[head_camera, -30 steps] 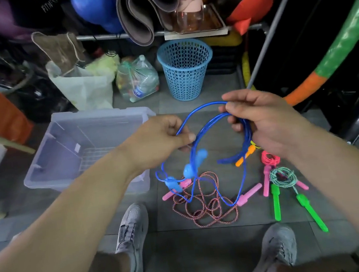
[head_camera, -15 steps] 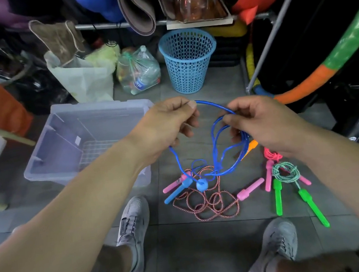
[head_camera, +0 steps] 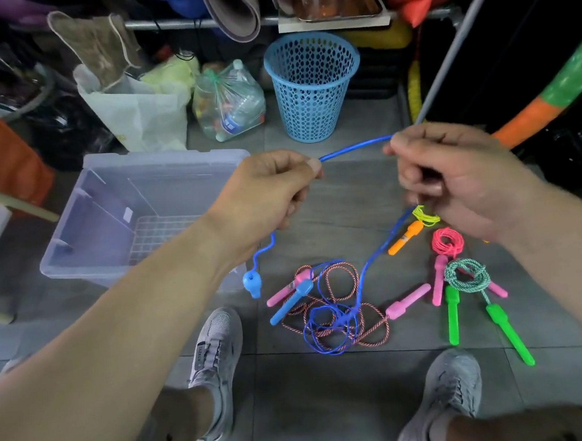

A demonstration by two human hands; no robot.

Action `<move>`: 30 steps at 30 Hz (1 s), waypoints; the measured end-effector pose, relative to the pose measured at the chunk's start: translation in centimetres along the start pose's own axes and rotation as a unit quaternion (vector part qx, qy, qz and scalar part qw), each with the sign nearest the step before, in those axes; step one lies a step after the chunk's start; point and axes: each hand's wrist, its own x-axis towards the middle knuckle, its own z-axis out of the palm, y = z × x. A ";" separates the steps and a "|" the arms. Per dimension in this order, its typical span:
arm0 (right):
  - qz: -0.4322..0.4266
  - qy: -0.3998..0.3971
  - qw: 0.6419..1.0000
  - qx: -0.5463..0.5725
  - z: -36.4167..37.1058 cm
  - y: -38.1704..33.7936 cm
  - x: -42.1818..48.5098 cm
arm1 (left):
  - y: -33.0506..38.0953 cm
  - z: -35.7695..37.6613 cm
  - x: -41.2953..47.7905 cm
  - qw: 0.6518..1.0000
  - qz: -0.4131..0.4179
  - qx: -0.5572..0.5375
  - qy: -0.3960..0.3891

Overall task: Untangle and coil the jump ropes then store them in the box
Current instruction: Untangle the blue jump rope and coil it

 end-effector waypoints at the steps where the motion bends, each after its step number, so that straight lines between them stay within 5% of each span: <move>1: 0.000 -0.022 0.999 0.038 0.0 -0.1 0.0 | 0.0 -0.1 0.0 1.000 0.003 -0.004 0.004; 5: 0.003 -0.035 0.991 0.127 0.2 0.2 0.5 | -0.2 -0.3 -0.2 0.999 -0.003 0.040 -0.036; 10: -0.046 0.142 0.972 0.179 -0.8 -0.4 1.8 | -1.4 -1.1 -0.4 0.954 -0.011 0.272 -0.123; 12: -0.062 0.234 0.962 0.128 -1.7 -0.4 2.0 | -2.0 -1.4 -0.4 0.932 -0.025 0.333 -0.138; 15: -0.032 0.282 0.958 -0.053 -2.1 0.5 2.0 | -2.0 -0.9 -0.6 0.963 -0.035 0.240 -0.113; 18: 0.047 0.197 0.953 -0.226 -1.5 2.2 1.6 | -0.8 -0.1 -0.6 0.996 -0.047 -0.015 -0.078; 21: 0.112 0.055 0.929 -0.348 -0.2 3.1 0.6 | 0.3 -0.1 -0.5 0.979 -0.044 -0.182 -0.078; 26: 0.106 -0.175 0.832 -0.516 2.4 2.6 -1.7 | -0.3 0.0 -0.3 0.985 -0.017 -0.143 -0.091; 30: 0.065 -0.205 0.875 -0.435 3.1 1.0 -2.9 | -1.1 0.6 -0.6 0.989 -0.056 -0.091 -0.104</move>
